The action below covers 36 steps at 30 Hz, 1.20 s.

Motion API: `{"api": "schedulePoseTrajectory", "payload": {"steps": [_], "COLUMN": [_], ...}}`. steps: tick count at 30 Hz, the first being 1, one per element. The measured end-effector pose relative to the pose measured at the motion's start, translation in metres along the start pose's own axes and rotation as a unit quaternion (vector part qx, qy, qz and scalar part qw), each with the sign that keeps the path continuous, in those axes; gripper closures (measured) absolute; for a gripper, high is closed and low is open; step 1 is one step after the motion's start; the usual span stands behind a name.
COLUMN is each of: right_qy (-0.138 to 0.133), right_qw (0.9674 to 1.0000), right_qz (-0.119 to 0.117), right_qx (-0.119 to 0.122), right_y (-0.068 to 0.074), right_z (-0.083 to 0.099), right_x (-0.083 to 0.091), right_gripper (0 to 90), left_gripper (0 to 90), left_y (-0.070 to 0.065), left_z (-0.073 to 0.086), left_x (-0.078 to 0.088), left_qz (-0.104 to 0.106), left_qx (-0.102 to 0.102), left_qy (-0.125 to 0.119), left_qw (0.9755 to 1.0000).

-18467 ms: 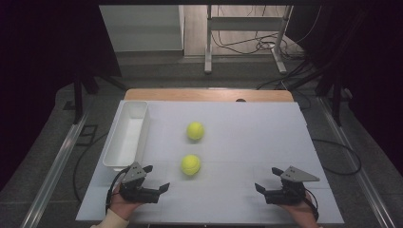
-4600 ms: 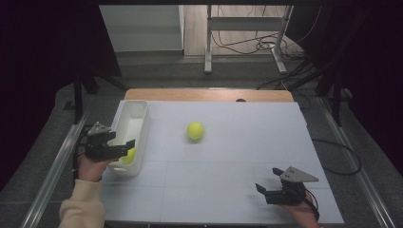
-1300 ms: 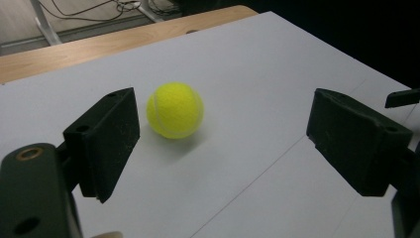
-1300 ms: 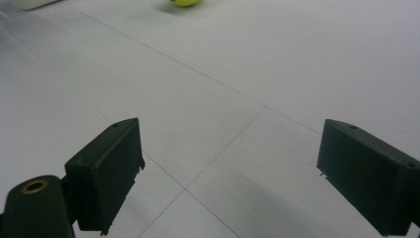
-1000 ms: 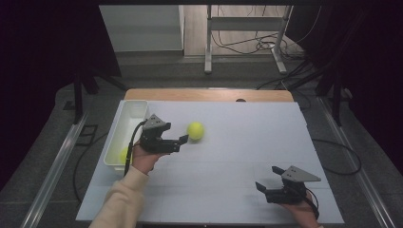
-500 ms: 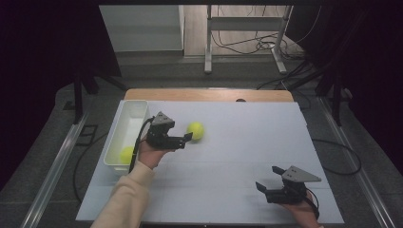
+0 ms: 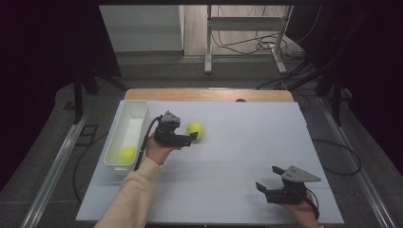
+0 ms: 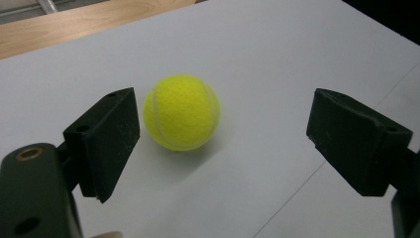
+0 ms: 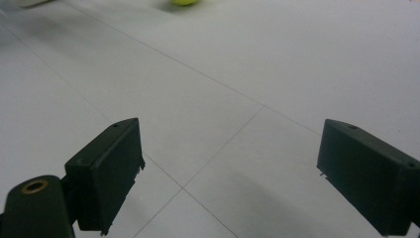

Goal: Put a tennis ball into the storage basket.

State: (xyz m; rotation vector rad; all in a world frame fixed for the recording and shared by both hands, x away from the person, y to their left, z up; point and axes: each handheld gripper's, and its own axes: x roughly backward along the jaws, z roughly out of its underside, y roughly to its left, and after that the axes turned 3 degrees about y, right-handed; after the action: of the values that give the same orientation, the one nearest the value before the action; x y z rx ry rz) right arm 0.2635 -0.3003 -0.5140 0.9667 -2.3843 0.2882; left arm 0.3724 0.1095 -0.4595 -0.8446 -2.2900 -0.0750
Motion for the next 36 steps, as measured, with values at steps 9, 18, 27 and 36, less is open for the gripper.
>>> {"api": "schedulePoseTrajectory", "payload": {"steps": [9,18,27,36], "right_qy": [0.002,0.004,0.004,0.005], "right_qw": [1.0000,1.0000,1.0000,1.0000], "right_qz": [0.001,0.001,0.001,0.001], "right_qx": [0.001,0.000,0.001,0.001], "right_y": [0.000,-0.001,-0.001,-0.001], "right_z": [0.000,0.000,0.001,0.001], "right_x": [0.000,-0.001,-0.001,-0.001], "right_gripper": [10.9,10.9,11.0,11.0], "left_gripper": [14.0,14.1,13.8,13.4], "left_y": [0.001,0.004,0.008,0.014], "left_z": [-0.003,-0.005,-0.006,-0.005], "left_x": [-0.011,-0.020,-0.030,-0.041], "left_qz": [-0.007,-0.012,-0.015,-0.023], "left_qx": [-0.004,-0.003,0.000,0.002], "left_qy": [0.017,0.028,0.040,0.060], "left_qw": [0.9998,0.9995,0.9991,0.9980]}}
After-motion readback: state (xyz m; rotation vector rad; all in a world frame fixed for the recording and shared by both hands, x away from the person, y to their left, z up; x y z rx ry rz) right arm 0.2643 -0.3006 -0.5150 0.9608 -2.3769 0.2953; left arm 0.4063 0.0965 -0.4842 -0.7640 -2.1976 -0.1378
